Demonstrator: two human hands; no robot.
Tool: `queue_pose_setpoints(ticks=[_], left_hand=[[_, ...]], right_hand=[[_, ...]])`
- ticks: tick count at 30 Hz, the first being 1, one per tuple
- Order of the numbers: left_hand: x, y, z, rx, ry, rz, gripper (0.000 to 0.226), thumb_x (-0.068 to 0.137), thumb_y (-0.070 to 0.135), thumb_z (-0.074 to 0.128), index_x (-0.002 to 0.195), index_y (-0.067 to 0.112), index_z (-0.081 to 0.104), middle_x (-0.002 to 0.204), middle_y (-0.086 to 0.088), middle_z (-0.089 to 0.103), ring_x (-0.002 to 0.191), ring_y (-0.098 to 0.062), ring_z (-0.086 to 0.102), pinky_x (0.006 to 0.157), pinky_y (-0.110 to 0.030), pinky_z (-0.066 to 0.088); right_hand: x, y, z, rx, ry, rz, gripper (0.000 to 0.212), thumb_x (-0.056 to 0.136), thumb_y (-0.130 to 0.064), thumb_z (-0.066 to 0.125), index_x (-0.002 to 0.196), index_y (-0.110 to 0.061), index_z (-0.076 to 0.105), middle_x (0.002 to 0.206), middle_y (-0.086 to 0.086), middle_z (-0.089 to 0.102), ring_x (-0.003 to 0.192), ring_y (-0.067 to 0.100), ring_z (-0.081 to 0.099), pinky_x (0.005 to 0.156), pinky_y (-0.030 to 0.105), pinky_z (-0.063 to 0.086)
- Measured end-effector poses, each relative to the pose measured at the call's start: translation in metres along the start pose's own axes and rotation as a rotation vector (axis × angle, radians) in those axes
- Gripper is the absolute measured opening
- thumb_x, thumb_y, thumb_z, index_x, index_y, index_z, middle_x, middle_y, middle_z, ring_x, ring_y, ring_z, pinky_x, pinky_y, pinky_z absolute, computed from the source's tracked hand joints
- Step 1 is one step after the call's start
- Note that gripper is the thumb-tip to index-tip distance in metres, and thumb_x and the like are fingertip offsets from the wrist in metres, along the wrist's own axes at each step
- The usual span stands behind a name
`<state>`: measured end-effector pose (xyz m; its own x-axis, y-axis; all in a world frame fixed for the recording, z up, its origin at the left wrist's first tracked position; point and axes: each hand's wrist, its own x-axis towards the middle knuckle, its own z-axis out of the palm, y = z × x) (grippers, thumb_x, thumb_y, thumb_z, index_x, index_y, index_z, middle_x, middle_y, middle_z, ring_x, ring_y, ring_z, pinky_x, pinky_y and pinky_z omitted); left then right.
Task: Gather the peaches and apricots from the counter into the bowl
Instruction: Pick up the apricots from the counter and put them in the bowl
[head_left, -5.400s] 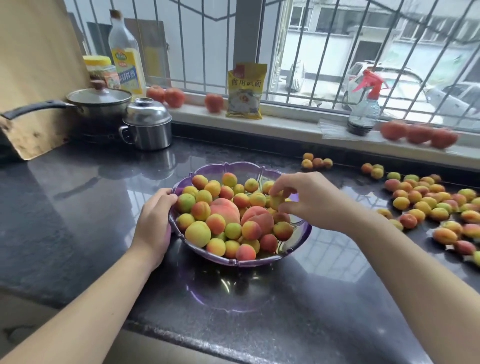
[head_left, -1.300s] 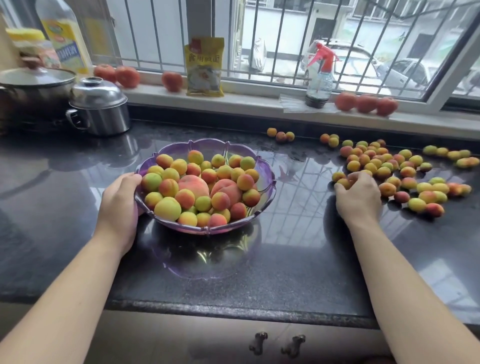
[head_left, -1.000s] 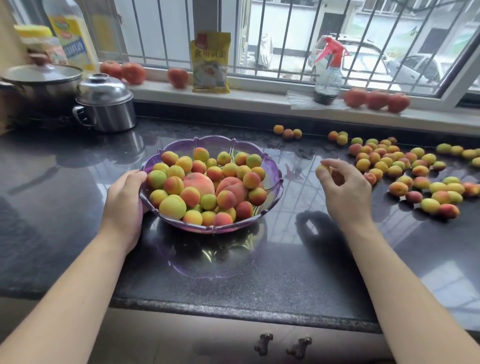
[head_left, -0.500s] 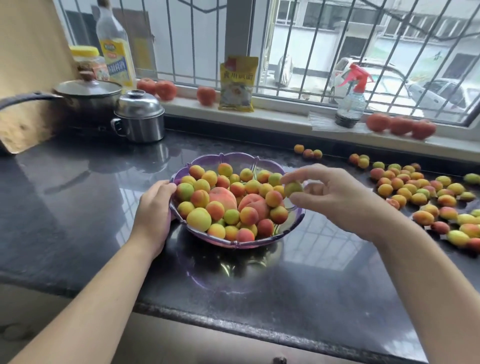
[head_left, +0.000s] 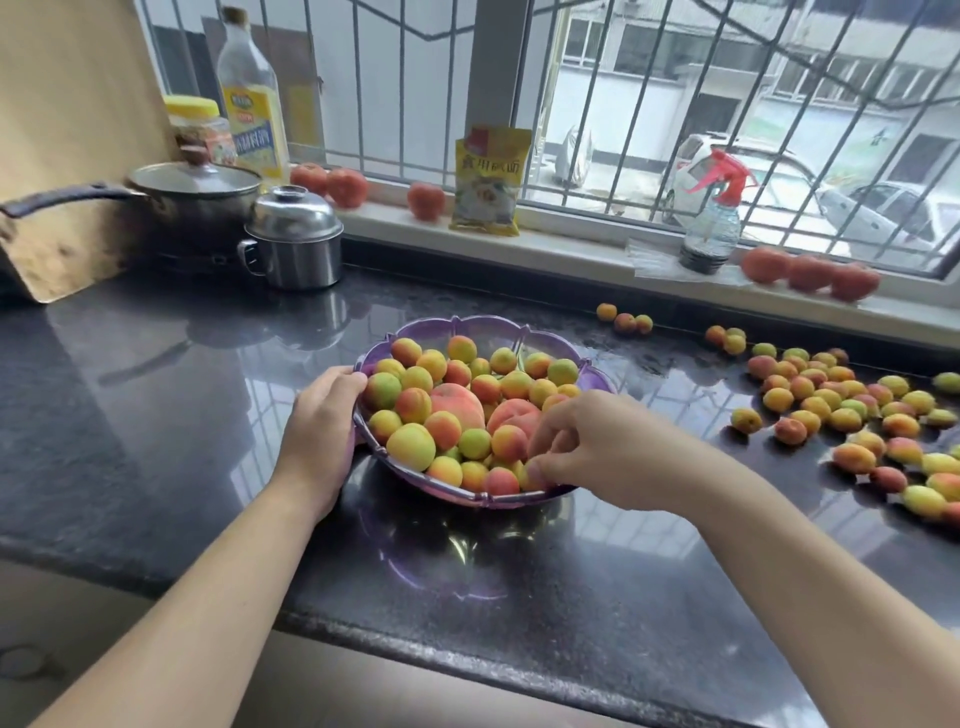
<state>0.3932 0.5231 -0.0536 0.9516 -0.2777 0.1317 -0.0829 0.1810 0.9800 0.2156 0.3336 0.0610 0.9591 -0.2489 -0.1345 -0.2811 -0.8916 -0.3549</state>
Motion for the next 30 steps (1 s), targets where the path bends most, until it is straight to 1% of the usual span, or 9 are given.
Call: queue_pose_setpoints(ticks=[7, 10, 13, 15, 17, 19, 24, 27, 30], left_hand=[[-0.001, 0.002, 0.000, -0.011, -0.007, -0.001, 0.026, 0.086, 0.038, 0.055, 0.072, 0.029, 0.074, 0.078, 0.005, 0.069, 0.085, -0.019, 0.061, 0.081, -0.042, 0.047], [-0.002, 0.002, 0.000, -0.040, -0.015, -0.002, 0.022, 0.082, 0.040, 0.058, 0.072, 0.030, 0.075, 0.078, 0.007, 0.069, 0.082, -0.017, 0.061, 0.080, -0.040, 0.047], [-0.002, 0.001, 0.001, -0.051, -0.005, -0.005, 0.021, 0.081, 0.040, 0.060, 0.073, 0.030, 0.076, 0.079, 0.007, 0.070, 0.082, -0.016, 0.061, 0.081, -0.039, 0.047], [-0.002, 0.001, 0.001, -0.046, 0.014, -0.001, 0.024, 0.084, 0.037, 0.057, 0.073, 0.032, 0.077, 0.079, 0.008, 0.071, 0.083, -0.016, 0.061, 0.081, -0.039, 0.047], [-0.003, 0.003, 0.002, -0.036, 0.014, 0.009, 0.025, 0.085, 0.036, 0.056, 0.074, 0.032, 0.078, 0.080, 0.009, 0.072, 0.086, -0.017, 0.061, 0.082, -0.039, 0.047], [-0.004, 0.004, 0.003, -0.030, 0.022, 0.013, 0.026, 0.085, 0.036, 0.055, 0.074, 0.033, 0.079, 0.081, 0.010, 0.072, 0.087, -0.015, 0.062, 0.081, -0.038, 0.048], [-0.004, 0.001, 0.004, -0.035, 0.066, 0.024, 0.021, 0.089, 0.034, 0.057, 0.085, 0.024, 0.074, 0.081, 0.013, 0.073, 0.078, -0.005, 0.065, 0.073, -0.026, 0.051], [-0.004, 0.001, 0.005, -0.053, 0.067, 0.022, 0.020, 0.100, 0.023, 0.054, 0.088, 0.022, 0.070, 0.076, 0.013, 0.071, 0.073, -0.003, 0.065, 0.065, -0.019, 0.053], [-0.005, 0.001, 0.005, -0.060, 0.053, 0.025, 0.020, 0.099, 0.024, 0.054, 0.087, 0.021, 0.069, 0.077, 0.011, 0.071, 0.074, -0.006, 0.064, 0.064, -0.019, 0.053]], right_hand=[[0.004, 0.001, -0.001, -0.070, -0.001, 0.012, 0.015, 0.088, -0.040, 0.075, 0.084, -0.028, 0.066, 0.086, -0.007, 0.067, 0.080, 0.011, 0.062, 0.066, 0.028, 0.053], [0.002, 0.009, 0.001, 0.055, 0.065, -0.021, 0.011, 0.088, -0.038, 0.075, 0.084, -0.028, 0.071, 0.081, -0.009, 0.068, 0.077, 0.008, 0.063, 0.067, 0.028, 0.053], [-0.001, 0.039, 0.002, 0.347, 0.438, 0.013, 0.011, 0.092, -0.029, 0.070, 0.085, -0.023, 0.075, 0.077, -0.007, 0.071, 0.073, 0.008, 0.064, 0.066, 0.026, 0.050], [0.008, 0.079, 0.003, 0.304, 0.707, 0.104, 0.011, 0.095, -0.021, 0.065, 0.089, -0.018, 0.074, 0.084, -0.005, 0.072, 0.076, 0.009, 0.064, 0.072, 0.027, 0.050], [0.020, 0.125, 0.008, 0.212, 0.821, 0.254, 0.014, 0.095, -0.014, 0.061, 0.102, -0.014, 0.073, 0.105, 0.006, 0.070, 0.091, 0.020, 0.065, 0.084, 0.034, 0.048], [0.026, 0.164, 0.019, 0.126, 0.811, 0.401, 0.025, 0.095, -0.009, 0.057, 0.117, -0.009, 0.069, 0.125, 0.014, 0.060, 0.108, 0.032, 0.059, 0.091, 0.039, 0.045], [0.025, 0.206, 0.024, -0.087, 0.900, 0.515, 0.035, 0.098, -0.008, 0.051, 0.131, -0.009, 0.063, 0.132, 0.018, 0.052, 0.106, 0.043, 0.057, 0.082, 0.039, 0.045], [0.029, 0.214, 0.022, -0.130, 0.731, 0.586, 0.037, 0.103, -0.018, 0.044, 0.136, -0.012, 0.058, 0.136, 0.020, 0.052, 0.113, 0.045, 0.055, 0.093, 0.047, 0.047], [0.030, 0.215, 0.025, -0.146, 0.678, 0.560, 0.033, 0.103, -0.014, 0.044, 0.132, -0.011, 0.059, 0.128, 0.022, 0.061, 0.113, 0.044, 0.058, 0.090, 0.046, 0.049]])
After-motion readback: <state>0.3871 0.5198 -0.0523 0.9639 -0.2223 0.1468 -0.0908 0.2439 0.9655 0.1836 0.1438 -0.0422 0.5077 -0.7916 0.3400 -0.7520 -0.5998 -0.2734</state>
